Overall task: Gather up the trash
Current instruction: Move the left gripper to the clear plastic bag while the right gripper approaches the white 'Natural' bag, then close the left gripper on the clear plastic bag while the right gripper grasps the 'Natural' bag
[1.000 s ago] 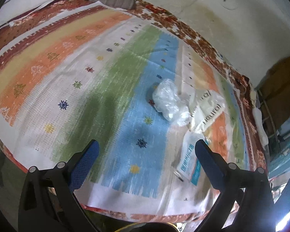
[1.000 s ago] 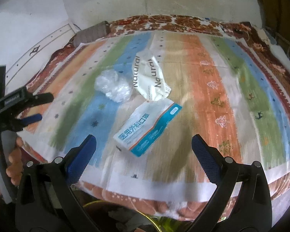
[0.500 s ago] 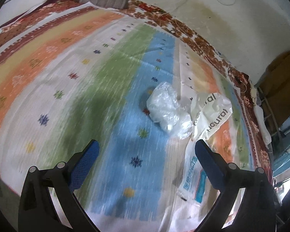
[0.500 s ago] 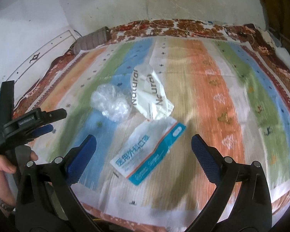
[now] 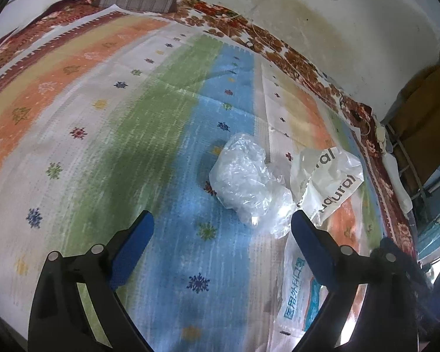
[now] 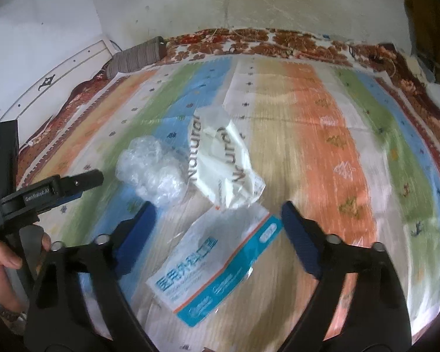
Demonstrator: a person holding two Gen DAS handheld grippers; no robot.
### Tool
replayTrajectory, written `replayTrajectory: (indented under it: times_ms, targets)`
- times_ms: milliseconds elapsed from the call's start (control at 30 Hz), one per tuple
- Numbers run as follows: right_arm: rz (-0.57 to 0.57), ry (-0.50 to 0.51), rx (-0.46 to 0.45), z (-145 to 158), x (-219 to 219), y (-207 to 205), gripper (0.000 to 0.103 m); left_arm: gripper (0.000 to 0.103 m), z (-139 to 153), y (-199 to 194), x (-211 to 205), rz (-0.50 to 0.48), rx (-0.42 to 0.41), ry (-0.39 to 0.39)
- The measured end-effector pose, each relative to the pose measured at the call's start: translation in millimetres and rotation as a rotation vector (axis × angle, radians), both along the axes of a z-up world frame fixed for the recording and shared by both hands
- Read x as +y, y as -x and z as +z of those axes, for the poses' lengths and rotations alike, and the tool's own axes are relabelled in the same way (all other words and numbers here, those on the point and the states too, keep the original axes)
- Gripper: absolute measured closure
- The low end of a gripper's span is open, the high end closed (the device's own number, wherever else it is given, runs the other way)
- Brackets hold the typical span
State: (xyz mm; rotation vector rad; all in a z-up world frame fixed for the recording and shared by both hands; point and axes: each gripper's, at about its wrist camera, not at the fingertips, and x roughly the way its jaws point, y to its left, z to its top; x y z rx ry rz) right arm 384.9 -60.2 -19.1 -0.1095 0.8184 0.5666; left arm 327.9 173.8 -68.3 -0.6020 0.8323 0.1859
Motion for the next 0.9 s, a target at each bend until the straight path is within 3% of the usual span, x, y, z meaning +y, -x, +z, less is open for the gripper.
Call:
replayTrajectory:
  times_ms: [133, 267, 400, 533, 633, 733, 800, 900]
  targets:
    - [0.001, 0.003, -0.002, -3.5, 3.1, -14.6, 0.026, 0.013, -4.9, -7.0, 3.2, -0.006, -0.017, 0.016]
    - [0.006, 0.010, 0.007, -11.3, 6.8, -29.2, 0.026, 0.024, -12.5, -16.5, 9.1, -0.007, 0.006, 0.032]
    - [0.029, 0.000, 0.006, -14.8, 14.7, -43.3, 0.026, 0.029, -16.7, -25.9, 12.2, -0.004, 0.007, 0.043]
    - [0.029, -0.007, 0.004, -20.6, 23.7, -57.4, 0.029, 0.039, -20.8, -38.3, 10.2, -0.020, 0.003, 0.032]
    - [0.033, -0.023, 0.019, -28.2, 30.0, -68.6, 0.037, 0.053, -27.2, -45.6, 8.8, -0.027, -0.001, 0.046]
    - [0.047, -0.024, 0.042, -38.1, 35.3, -77.0, 0.058, 0.070, -31.0, -51.4, 6.6, -0.028, -0.004, 0.049]
    - [0.060, -0.024, 0.053, -43.3, 37.4, -80.2, 0.080, 0.079, -30.4, -52.5, 5.8, -0.030, -0.018, 0.047]
    - [0.061, -0.012, 0.042, -45.9, 37.6, -80.3, 0.092, 0.088, -28.6, -52.7, 3.7, -0.029, -0.015, 0.020]
